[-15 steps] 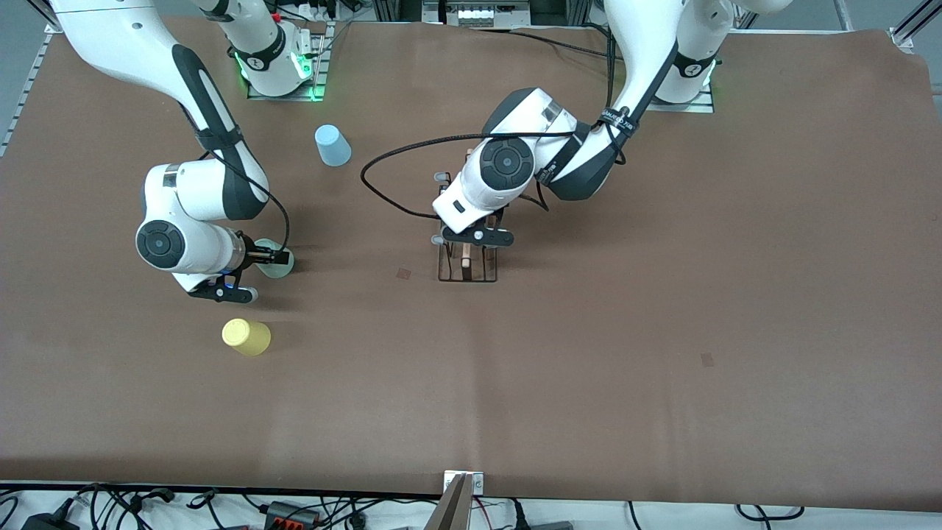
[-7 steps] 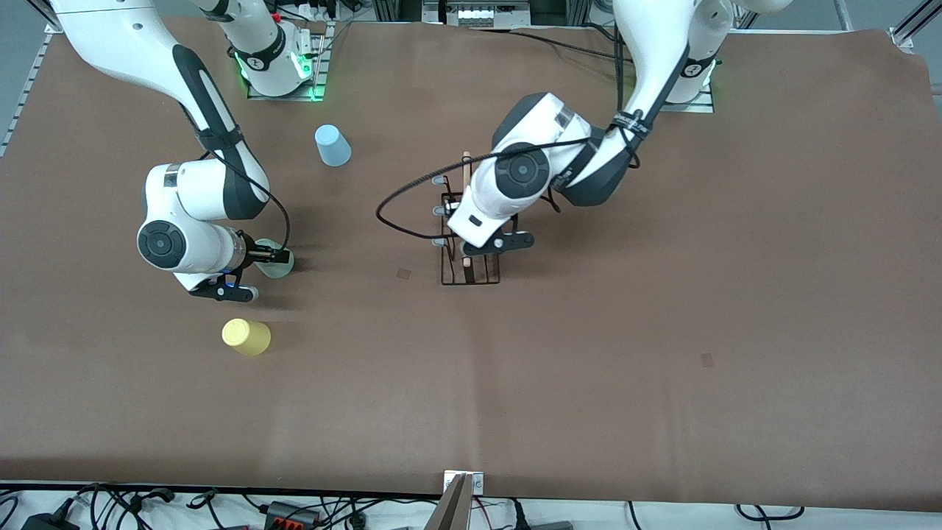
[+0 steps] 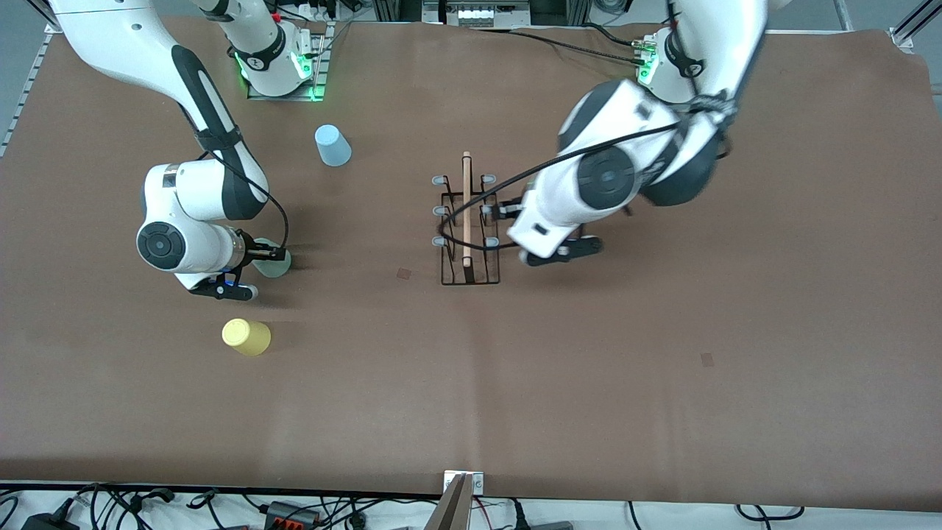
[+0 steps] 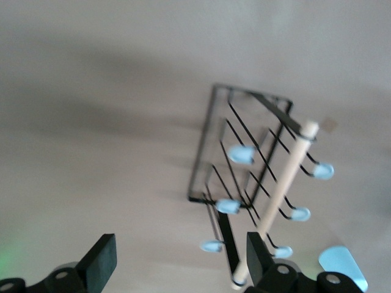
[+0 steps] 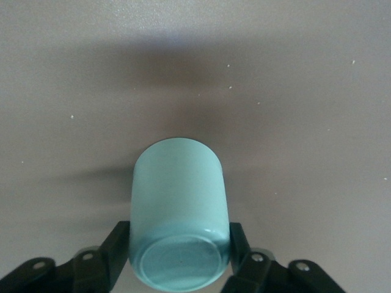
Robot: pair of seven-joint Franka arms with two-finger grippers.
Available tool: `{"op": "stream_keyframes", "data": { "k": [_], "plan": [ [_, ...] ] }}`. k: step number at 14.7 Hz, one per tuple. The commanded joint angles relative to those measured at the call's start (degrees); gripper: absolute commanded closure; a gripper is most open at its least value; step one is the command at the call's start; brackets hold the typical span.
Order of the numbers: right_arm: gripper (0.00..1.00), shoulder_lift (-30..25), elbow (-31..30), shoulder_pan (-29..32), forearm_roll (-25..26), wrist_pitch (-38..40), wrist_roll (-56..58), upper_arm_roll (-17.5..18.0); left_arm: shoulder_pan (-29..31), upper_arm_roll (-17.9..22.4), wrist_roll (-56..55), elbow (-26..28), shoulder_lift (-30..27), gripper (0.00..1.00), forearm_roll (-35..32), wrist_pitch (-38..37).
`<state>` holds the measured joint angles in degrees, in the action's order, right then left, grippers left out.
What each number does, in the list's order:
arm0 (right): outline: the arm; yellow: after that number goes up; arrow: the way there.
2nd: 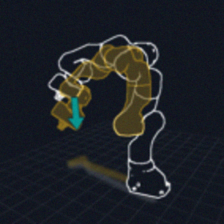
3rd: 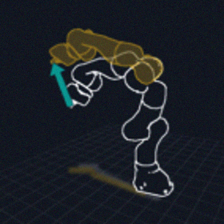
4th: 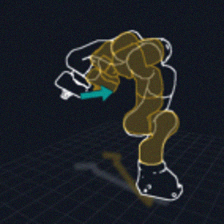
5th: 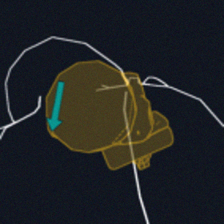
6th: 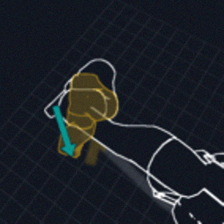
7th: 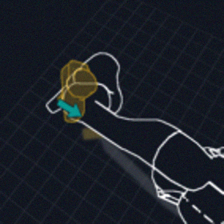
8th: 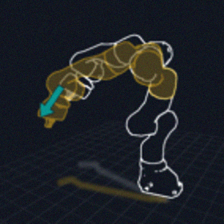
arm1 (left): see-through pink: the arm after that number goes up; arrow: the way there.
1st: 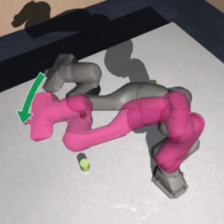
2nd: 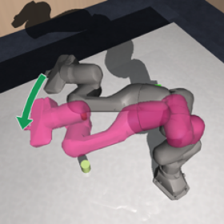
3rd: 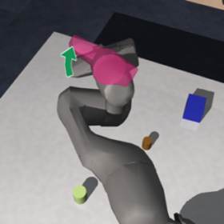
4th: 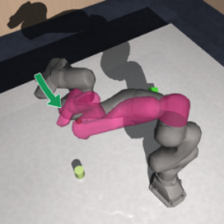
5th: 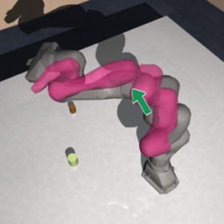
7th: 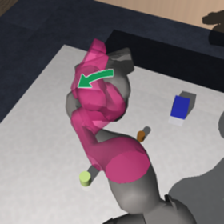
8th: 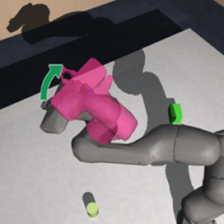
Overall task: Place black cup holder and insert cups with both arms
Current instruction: 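Open and withdraw the left gripper while the right gripper lifts the teal cup, then carry the teal cup over the holder with the right gripper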
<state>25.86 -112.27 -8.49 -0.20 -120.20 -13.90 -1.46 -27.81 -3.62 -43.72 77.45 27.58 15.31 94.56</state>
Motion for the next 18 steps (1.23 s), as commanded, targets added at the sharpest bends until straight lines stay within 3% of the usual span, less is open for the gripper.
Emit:
{"op": "stream_keyframes", "data": {
  "k": [1,3,6,8,10,12,15,18],
  "plan": [
    [0.71,-0.29,0.12,0.14,-0.86,0.32,0.01,0.05,4.06,0.02,3.53,0.94,-4.97,0.0,-3.0,-2.79],
    [0.82,-0.46,0.3,-0.04,-0.86,0.41,0.19,0.05,9.24,0.02,10.03,0.94,-7.61,0.0,-3.09,-6.56],
    [0.86,-1.69,3.71,-0.48,-0.77,3.73,0.71,0.14,16.63,-0.16,15.94,0.94,-12.45,0.0,-3.53,-11.84],
    [0.86,-2.65,10.9,-1.18,-0.77,12.14,0.45,1.45,18.32,-0.16,16.12,0.94,-14.56,0.0,-6.32,-14.57],
    [0.86,-2.75,18.98,-1.27,-1.47,20.41,-0.42,3.82,18.41,-0.77,17.52,1.38,-15.97,0.0,-14.57,-15.72],
    [0.86,-2.75,24.19,-1.36,-2.26,25.69,-0.08,5.23,18.32,-0.86,18.67,1.65,-16.15,0.0,-16.36,-16.42],
    [0.85,-3.71,24.65,-1.88,-7.26,29.67,-0.43,10.31,20.33,0.02,26.64,2.0,-16.5,0.0,-16.98,-16.6],
    [0.85,-3.8,24.65,-5.73,-7.01,29.06,-2.09,13.24,23.94,0.01,28.96,5.14,-17.46,0.0,-16.98,-14.42]
  ]
}}
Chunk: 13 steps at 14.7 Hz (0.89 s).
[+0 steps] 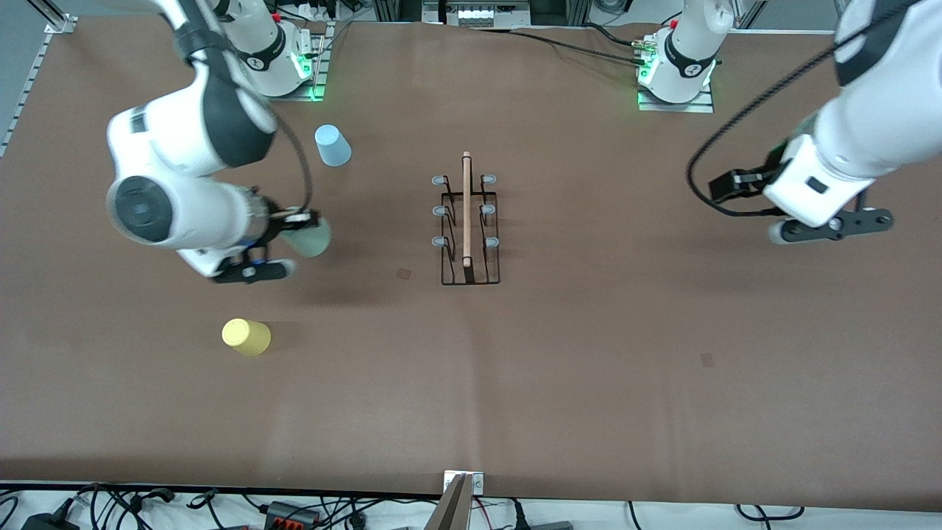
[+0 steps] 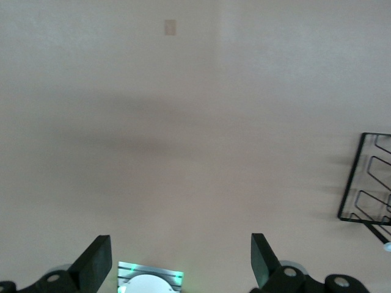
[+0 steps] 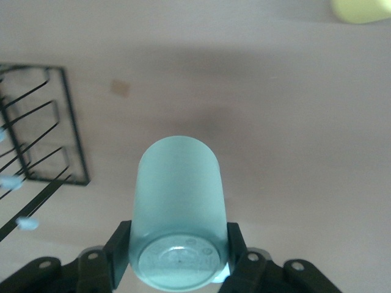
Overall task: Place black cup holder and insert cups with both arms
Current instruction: 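Carry the teal cup over the holder with the right gripper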
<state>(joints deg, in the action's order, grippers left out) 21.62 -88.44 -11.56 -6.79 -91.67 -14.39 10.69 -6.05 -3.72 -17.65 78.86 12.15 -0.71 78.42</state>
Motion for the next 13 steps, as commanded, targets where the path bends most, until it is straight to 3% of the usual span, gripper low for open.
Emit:
{"op": "stream_keyframes", "data": {
  "k": [1,3,4,9,13],
  "plan": [
    [0.85,0.44,0.82,-5.29,-0.33,-0.08,-2.05,1.08,2.27,0.29,3.32,7.93,-4.66,0.0,-1.13,4.78],
    [0.85,0.7,0.64,-9.26,-0.07,-2.1,-4.76,1.08,2.45,0.55,4.9,18.29,-11.33,0.0,-1.66,12.51],
    [0.85,0.96,0.64,-10.58,-0.15,-2.72,-5.64,1.08,2.54,0.55,4.99,19.48,-12.23,0.0,-1.75,12.81],
    [0.85,2.02,0.47,-16.12,-0.33,-3.25,-6.71,1.08,7.81,-2.35,11.67,19.05,-12.15,0.0,-1.93,14.66],
    [0.85,3.95,0.47,-18.23,-0.77,-6.76,-8.81,1.08,7.72,-2.44,10.1,18.35,-12.16,0.0,-1.4,13.6]
  ]
}}
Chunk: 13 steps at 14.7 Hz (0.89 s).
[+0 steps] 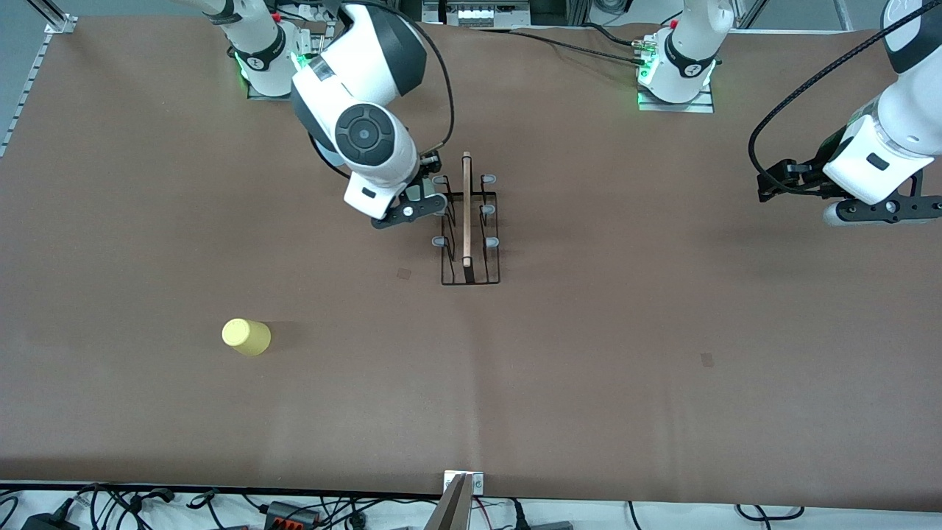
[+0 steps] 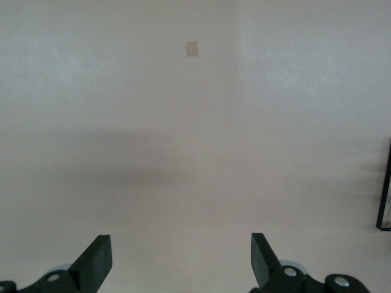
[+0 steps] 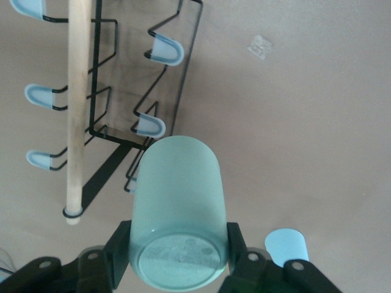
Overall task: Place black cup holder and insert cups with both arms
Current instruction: 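Carry the teal cup over the holder with the right gripper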
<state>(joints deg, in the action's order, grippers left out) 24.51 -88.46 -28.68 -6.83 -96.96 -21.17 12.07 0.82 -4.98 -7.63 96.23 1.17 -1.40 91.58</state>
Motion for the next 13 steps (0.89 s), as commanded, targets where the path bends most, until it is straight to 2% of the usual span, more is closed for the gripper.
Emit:
{"op": "stream_keyframes", "data": {
  "k": [1,6,13],
  "plan": [
    [0.85,1.5,0.48,-1.99,-0.82,-2.26,-2.55,-0.29,0.85,-1.17,-0.02,0.97,-1.09,0.0,-0.7,0.35],
    [0.85,4.22,0.48,-5.42,-0.64,-3.41,-5.81,-0.29,0.59,-1.17,-2.04,0.89,-0.91,0.0,-0.97,-0.53],
    [0.85,3.18,0.57,-5.86,-0.56,-2.01,-6.6,-0.46,0.68,-1.17,-2.04,0.89,-0.91,0.0,-0.97,-0.62]
  ]
}}
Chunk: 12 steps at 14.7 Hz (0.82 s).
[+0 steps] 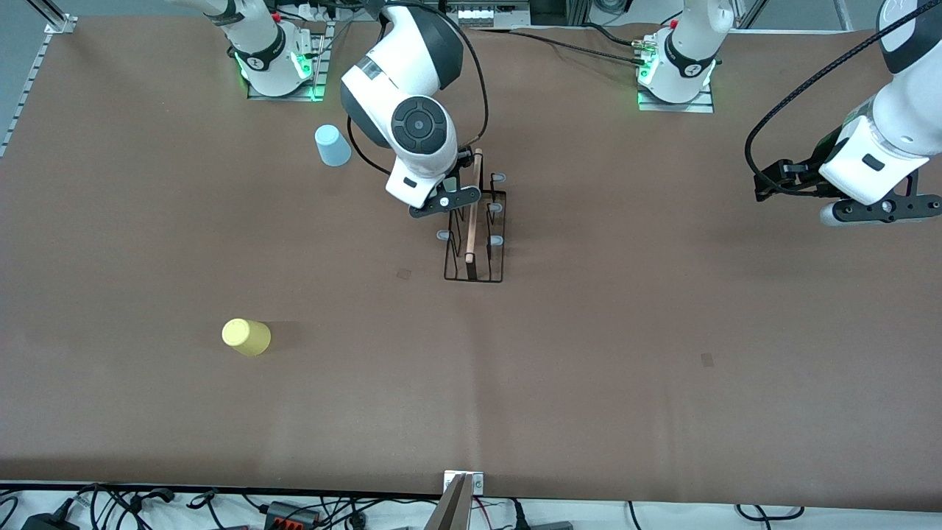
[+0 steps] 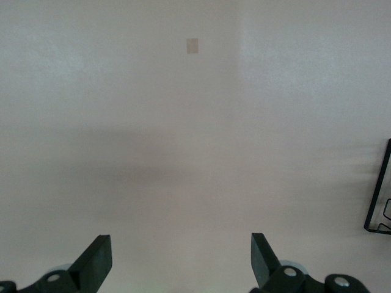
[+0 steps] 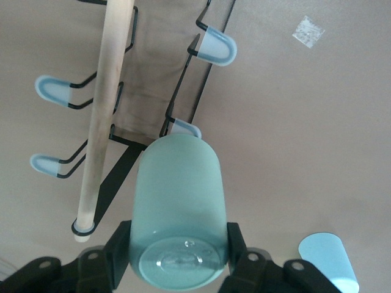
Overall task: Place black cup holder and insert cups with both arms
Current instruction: 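Lower the teal cup mouth-down onto a holder peg with the right gripper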
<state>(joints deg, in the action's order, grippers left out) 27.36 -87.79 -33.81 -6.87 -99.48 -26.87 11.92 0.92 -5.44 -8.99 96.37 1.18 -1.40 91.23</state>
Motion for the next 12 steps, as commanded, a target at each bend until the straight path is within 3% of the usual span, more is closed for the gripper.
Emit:
{"op": "stream_keyframes", "data": {
  "k": [1,7,12],
  "plan": [
    [0.85,-0.54,-0.02,-0.73,-0.6,0.69,-1.77,-0.41,0.57,-0.72,-0.59,0.84,-0.92,0.0,-0.97,-0.26],
    [0.85,-1.6,0.07,-1.08,-0.78,0.6,-14.77,-0.23,0.75,-0.63,0.02,0.84,-0.83,0.0,-0.97,-0.26],
    [0.85,-2.84,-0.19,-2.3,-1.21,0.95,-17.6,-0.06,0.75,-0.63,0.11,0.84,-0.83,0.0,-0.97,-0.26]
  ]
}}
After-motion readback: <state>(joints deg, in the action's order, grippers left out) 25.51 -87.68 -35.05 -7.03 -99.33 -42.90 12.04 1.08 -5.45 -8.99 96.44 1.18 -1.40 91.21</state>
